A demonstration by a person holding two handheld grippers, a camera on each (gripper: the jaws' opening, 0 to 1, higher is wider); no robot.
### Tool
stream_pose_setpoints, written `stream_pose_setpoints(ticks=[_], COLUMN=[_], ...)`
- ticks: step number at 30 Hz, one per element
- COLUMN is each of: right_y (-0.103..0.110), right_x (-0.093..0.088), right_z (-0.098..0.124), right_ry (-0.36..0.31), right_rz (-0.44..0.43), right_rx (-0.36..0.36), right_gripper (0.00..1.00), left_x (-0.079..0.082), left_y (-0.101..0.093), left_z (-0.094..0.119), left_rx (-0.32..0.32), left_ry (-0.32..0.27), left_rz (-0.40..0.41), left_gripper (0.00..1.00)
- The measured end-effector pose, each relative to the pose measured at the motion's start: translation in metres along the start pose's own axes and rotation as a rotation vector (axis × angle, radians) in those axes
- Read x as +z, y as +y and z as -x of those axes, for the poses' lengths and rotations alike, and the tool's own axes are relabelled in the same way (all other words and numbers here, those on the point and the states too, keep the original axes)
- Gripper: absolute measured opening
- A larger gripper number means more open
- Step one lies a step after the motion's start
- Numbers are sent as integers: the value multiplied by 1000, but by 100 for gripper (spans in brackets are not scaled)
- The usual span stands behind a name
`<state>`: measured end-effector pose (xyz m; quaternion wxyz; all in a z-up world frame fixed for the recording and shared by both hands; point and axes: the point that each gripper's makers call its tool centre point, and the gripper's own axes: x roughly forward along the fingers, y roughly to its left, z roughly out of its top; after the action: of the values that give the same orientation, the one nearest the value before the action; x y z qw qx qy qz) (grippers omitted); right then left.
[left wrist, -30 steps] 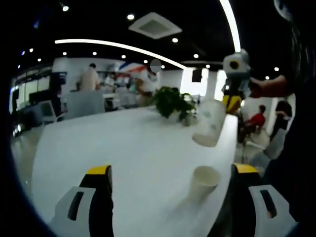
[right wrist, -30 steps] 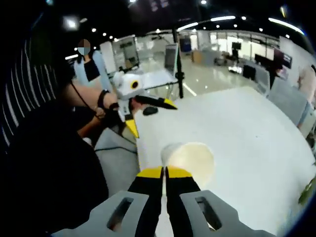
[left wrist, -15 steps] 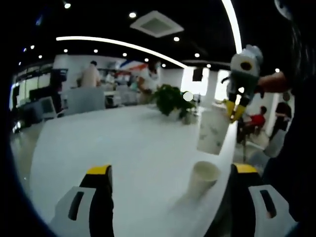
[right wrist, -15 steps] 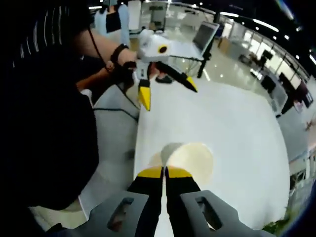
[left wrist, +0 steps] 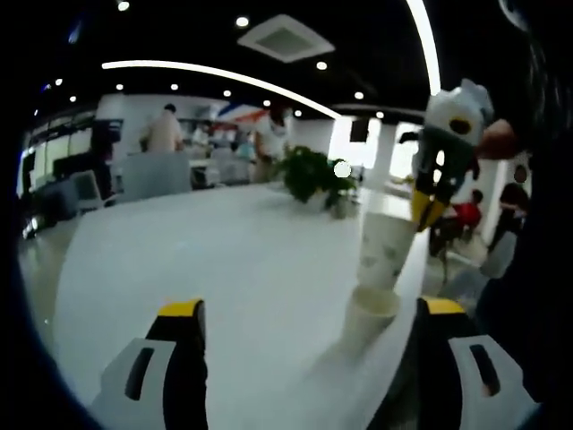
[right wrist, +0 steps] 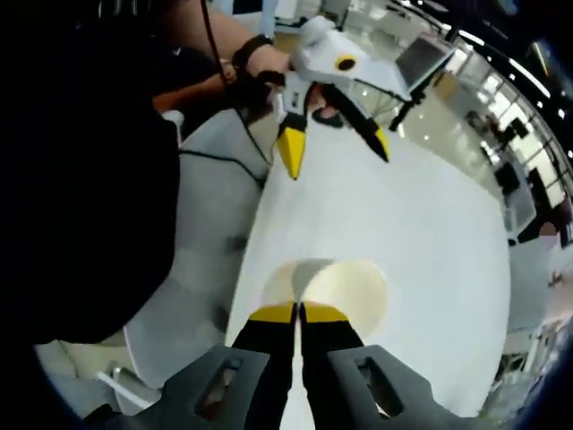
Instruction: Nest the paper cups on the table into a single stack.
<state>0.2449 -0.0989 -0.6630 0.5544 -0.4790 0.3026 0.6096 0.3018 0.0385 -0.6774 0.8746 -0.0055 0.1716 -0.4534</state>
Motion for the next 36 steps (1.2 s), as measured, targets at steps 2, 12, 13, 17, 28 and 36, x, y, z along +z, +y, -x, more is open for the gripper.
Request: stream_pose_setpoints(ticks=[2,12,13,17,28,36], right_y=[1,7,8,9,12,14], right_x=[-3,-8,-8,-8,-8,-13], right_z=[-3,-17,-19,-23,-41,-52], right_ry=[10,25,25,25,32,73], right_rz=[5,14,16,17,27,34], right_rx=[7,31,33,40,59,67], right_gripper=[0,0,0,0,0,0], left_x=[-1,-6,-7,-9,-11,-14], left_y=[2,2,1,0,0,0], left_z=[1,1,1,1,3,5], left_rx=[4,7,7,2,3,4], left_ry=[0,4,5,12,8,17], left_rz=[3,5,6,5,22,20], left_gripper=[96,96,96,96,95,95])
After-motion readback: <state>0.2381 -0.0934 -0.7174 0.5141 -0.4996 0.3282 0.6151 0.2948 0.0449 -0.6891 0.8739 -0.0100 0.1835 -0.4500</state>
